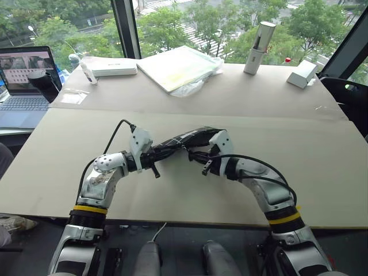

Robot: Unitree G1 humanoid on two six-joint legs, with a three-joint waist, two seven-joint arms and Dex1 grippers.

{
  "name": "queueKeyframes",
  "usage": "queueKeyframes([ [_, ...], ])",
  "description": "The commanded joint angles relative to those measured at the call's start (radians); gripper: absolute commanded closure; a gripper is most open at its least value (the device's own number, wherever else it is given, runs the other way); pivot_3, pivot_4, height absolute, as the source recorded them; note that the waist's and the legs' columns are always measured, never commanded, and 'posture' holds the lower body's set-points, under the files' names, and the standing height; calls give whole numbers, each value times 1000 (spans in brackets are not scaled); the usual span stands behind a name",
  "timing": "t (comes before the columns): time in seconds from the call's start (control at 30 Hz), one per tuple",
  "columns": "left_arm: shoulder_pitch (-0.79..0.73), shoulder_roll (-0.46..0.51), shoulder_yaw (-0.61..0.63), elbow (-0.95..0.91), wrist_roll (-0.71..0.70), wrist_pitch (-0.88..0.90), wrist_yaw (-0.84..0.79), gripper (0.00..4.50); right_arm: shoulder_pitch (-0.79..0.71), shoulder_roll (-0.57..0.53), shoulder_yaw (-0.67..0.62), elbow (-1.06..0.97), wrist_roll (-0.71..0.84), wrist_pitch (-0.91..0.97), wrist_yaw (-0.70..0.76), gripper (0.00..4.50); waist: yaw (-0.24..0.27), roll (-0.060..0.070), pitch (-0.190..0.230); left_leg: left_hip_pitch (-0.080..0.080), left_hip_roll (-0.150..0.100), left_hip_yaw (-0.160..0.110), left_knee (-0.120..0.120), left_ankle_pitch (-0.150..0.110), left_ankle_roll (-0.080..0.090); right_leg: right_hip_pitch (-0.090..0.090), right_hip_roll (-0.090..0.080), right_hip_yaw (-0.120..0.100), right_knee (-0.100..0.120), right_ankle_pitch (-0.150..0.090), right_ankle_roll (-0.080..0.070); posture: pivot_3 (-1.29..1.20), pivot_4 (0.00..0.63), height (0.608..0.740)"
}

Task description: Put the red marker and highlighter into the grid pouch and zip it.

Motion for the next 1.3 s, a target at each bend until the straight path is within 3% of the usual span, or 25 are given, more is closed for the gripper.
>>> queueKeyframes([
  [0.03, -7, 6, 15, -23, -10, -11, -4, 4500, 19, -5, -21, -62, 29, 22, 7, 4398, -2, 0, 0, 0, 0, 0, 0, 0, 0, 0, 0, 0, 0, 0, 0, 0, 150, 738],
  [0.23, -17, -2, 9, -18, -9, -13, -1, 4500, 18, -6, -27, -52, 11, 21, -15, 4398, -1, 0, 0, 0, 0, 0, 0, 0, 0, 0, 0, 0, 0, 0, 0, 0, 150, 738],
  [0.47, -15, 4, 10, -18, -9, -13, -5, 4500, 6, -193, -186, 30, -20, -22, -31, 4398, 9, 0, 0, 0, -1, 0, 0, 0, 0, 1, -1, 0, -1, 0, 0, 0, 150, 738],
  [0.73, -19, 7, 9, -9, -7, -17, -13, 4500, -3, -334, -266, 174, -60, -111, -31, 4398, -4, 0, 0, 0, -1, 0, -1, 0, 0, 0, 0, 1, -1, 0, 0, 0, 150, 738],
  [0.9, -26, 8, 2, -2, -10, -21, -16, 4500, 5, -313, -261, 191, -36, -140, -25, 4398, -1, 0, 0, 0, -1, 0, -1, 0, 0, 0, 0, 1, -1, 0, 0, 0, 150, 738],
  [1.0, -29, 5, -3, -4, -10, -22, -15, 4500, 30, -285, -256, 132, 29, -93, 24, 3699, 0, 0, 0, 0, -1, 0, -1, 0, 0, 0, -1, 1, -1, 0, 0, 0, 150, 738],
  [1.23, -29, 2, -7, -2, -6, -36, -31, 4500, 110, -328, -259, 58, 89, -23, 134, 1248, 2, 0, 0, 0, -1, 0, 0, 0, 0, 1, -1, 1, -1, 0, 0, 0, 150, 738],
  [1.3, -30, 2, -10, 4, -1, -53, -41, 4500, 144, -363, -283, 49, 99, -26, 166, 1248, 6, 0, 0, 0, -1, 0, 0, 0, 0, 1, -1, 0, -1, 0, 0, 0, 150, 738],
])
